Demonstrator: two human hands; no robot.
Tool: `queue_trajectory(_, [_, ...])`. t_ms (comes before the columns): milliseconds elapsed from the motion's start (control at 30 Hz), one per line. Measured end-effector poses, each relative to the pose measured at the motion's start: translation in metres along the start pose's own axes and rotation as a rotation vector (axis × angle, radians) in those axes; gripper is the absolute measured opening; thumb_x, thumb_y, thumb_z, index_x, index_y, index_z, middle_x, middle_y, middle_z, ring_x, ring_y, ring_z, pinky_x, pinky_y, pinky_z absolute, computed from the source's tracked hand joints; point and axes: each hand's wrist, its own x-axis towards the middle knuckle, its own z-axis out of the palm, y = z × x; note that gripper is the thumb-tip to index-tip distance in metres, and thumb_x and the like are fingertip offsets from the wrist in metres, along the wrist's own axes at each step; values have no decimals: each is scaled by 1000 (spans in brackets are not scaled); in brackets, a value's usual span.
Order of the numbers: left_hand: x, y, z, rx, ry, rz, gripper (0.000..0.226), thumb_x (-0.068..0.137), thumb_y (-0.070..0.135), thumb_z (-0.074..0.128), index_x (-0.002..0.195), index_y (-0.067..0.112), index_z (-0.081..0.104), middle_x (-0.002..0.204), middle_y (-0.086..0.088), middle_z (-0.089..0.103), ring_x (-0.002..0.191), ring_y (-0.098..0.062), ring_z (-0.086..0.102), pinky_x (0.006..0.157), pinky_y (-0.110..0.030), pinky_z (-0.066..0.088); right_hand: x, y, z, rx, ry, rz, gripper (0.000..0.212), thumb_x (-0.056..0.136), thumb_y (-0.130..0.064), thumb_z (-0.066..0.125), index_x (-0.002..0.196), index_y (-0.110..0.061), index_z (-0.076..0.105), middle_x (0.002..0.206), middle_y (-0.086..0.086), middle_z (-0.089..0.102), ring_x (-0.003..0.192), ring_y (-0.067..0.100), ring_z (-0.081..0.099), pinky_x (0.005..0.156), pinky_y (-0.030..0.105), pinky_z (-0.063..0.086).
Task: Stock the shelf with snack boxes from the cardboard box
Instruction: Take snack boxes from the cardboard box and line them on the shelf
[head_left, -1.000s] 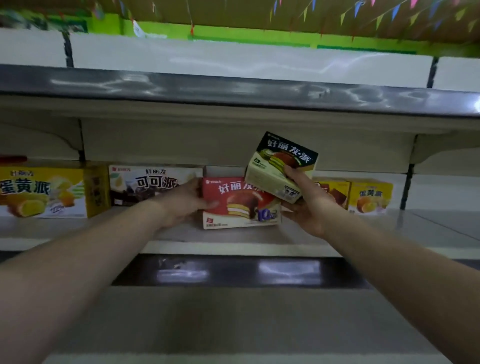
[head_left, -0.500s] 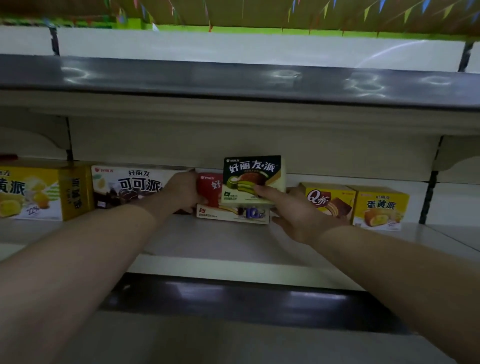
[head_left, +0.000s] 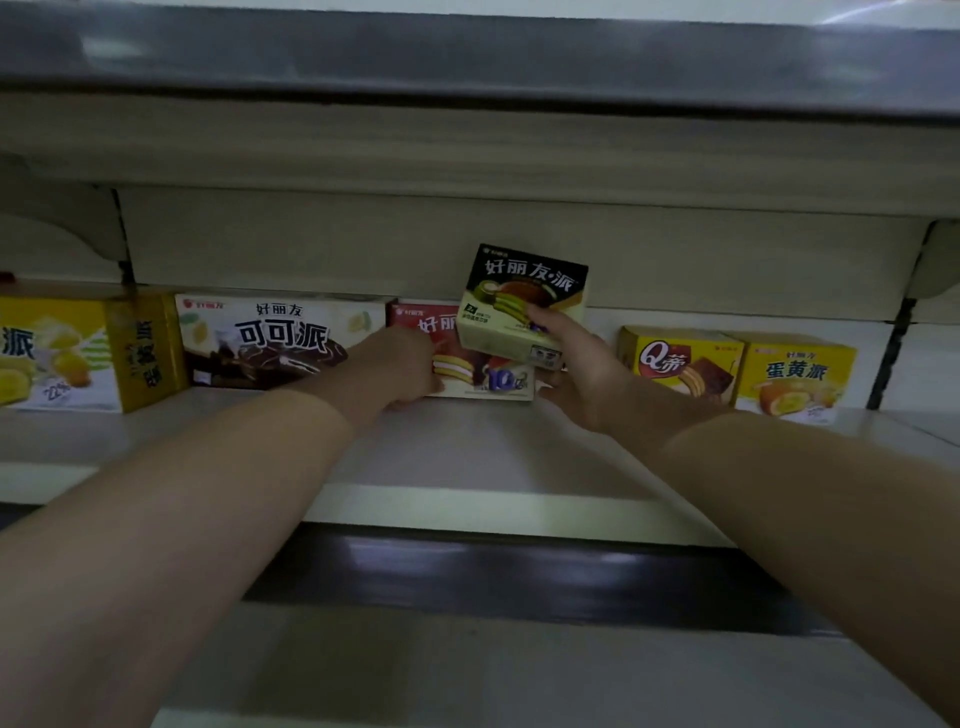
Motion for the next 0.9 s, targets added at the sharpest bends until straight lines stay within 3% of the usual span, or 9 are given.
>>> queue_trajectory(100, [2,3,-1,64,-58,29,35,93,40,55,100,6,62,112,-16,63,95,-27,60,77,-30,47,-5,-3,-3,-78,4,1,94,59,-59,79,137,-17,46,125,2,60,114,21,55,87,34,37])
queue_trajectory(167, [-1,9,-6,87,-131,36,31,94,35,53,101,6,61,107,-11,62,92,-24,57,70,-26,44,-10,-11,-10,-105,34,-22,105,48,-60,82,137,-17,46,128,1,58,114,19,55,90,33,40])
queue_trajectory(300, [-7,22,-17,10,-211,76,29,97,27,50,108,4,62,86,-3,57,82,-19,54,52,-24,37,-36,-29,-37,-106,45,12,34,78,-34,76,106,-18,64,102,1,69,92,15,63,86,28,50])
queue_trajectory(367, [-5,29,-17,-234,-233,50,22,98,16,48,107,2,64,90,-10,67,80,-24,62,53,-20,43,-53,-32,-58,-120,3,48,18,82,-30,72,96,-21,67,100,2,70,96,18,64,94,31,48])
queue_trajectory(467, [-8,52,-18,-896,-288,-64,13,99,13,49,96,8,61,99,-12,69,75,-21,66,66,-24,52,-74,-35,-83,-123,26,84,21,83,-26,71,102,-19,66,102,3,71,97,18,65,89,29,50])
queue_trajectory(533, [-7,78,-16,-1156,-277,-97,16,100,18,50,104,5,58,103,-15,67,79,-21,66,70,-28,56,-82,-36,-100,-115,80,101,24,82,-23,72,104,-17,65,104,6,70,96,19,65,88,30,51])
queue_trajectory(633, [-6,124,-12,-1293,-305,-115,25,98,33,53,108,10,55,102,-13,58,83,-23,61,79,-34,54,-88,-40,-124,-90,124,104,28,81,-24,73,107,-16,64,108,8,71,102,22,65,92,33,50])
queue_trajectory(733, [-5,167,-11,-1418,-328,-184,50,93,58,46,111,13,59,107,-13,58,90,-26,60,70,-30,50,-91,-45,-143,-77,128,103,21,82,-26,72,100,-18,64,104,7,71,104,22,65,94,34,50])
queue_trajectory(900, [-6,209,-11,-1535,-380,-278,65,93,68,32,85,11,61,71,-9,62,59,-22,61,49,-24,49,-92,-60,-177,-112,75,100,12,84,-25,71,90,-18,64,95,5,71,94,20,64,87,31,50])
